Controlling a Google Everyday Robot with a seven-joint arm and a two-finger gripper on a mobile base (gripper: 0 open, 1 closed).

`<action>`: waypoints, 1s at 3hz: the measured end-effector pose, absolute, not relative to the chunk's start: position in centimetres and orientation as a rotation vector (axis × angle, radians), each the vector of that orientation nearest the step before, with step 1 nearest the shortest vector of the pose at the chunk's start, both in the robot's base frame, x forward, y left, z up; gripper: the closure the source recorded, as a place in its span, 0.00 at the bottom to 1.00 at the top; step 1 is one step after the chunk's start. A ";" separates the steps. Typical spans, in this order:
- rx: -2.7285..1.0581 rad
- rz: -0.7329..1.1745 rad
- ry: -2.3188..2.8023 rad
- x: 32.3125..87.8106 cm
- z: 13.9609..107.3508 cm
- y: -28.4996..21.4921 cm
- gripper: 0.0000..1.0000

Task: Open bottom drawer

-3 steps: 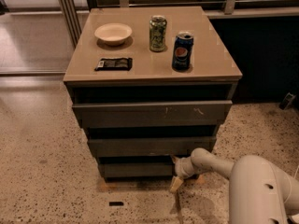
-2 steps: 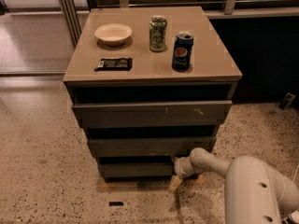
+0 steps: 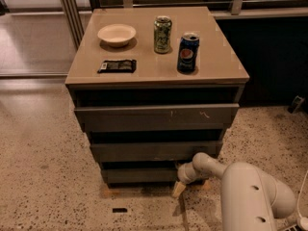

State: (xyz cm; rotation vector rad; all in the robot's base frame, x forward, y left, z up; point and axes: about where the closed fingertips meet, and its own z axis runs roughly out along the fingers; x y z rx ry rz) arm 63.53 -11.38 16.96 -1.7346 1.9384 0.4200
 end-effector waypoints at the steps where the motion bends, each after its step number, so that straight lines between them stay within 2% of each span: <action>1: -1.753 0.479 1.965 62.5 16.7 -11.4 0.00; 3: -1.762 0.547 2.004 61.0 16.8 -11.7 0.00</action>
Offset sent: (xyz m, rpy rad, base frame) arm -0.0496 -0.0128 -0.0116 0.0058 0.2359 0.0259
